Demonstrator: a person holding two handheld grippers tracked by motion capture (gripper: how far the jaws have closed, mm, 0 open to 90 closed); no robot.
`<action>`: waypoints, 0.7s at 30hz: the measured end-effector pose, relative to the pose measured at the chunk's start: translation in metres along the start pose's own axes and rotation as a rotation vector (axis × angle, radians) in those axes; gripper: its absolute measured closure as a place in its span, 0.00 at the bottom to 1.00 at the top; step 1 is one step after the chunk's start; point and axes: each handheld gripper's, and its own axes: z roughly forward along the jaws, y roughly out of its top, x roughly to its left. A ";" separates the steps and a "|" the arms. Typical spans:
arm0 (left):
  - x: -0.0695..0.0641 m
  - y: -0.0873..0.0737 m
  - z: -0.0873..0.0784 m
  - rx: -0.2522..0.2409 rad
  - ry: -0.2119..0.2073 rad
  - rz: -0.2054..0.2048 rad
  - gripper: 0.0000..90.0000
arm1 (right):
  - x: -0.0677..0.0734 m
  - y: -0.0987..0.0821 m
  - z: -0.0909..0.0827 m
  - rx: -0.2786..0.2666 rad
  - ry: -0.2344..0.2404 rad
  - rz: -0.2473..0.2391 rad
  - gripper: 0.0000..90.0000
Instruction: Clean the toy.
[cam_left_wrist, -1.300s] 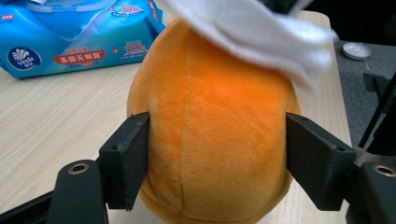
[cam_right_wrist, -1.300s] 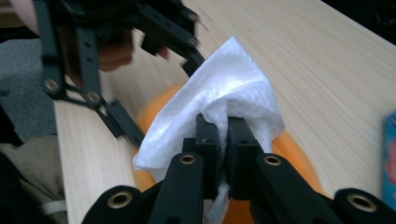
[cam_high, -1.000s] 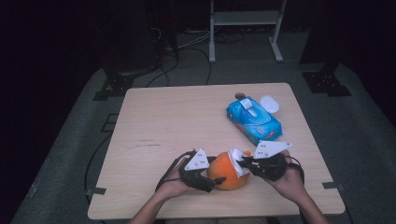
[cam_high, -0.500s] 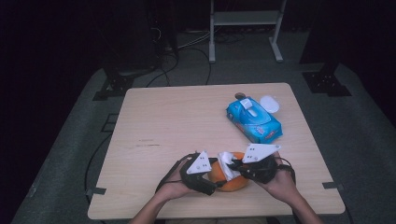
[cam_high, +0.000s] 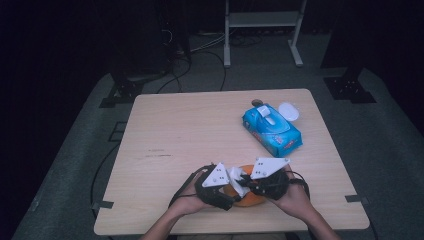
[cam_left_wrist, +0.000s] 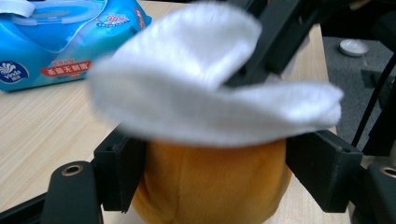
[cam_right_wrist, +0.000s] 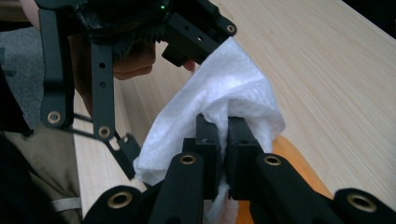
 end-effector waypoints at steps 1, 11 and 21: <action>0.001 -0.001 0.000 -0.010 -0.008 -0.003 0.27 | -0.002 -0.001 -0.001 -0.001 0.001 0.003 0.94; 0.010 -0.008 0.003 -0.001 -0.035 -0.077 0.22 | -0.010 -0.008 -0.009 -0.002 0.008 0.042 0.94; 0.003 -0.005 0.004 0.016 -0.028 -0.040 0.29 | 0.001 -0.001 0.004 -0.003 0.035 0.014 0.94</action>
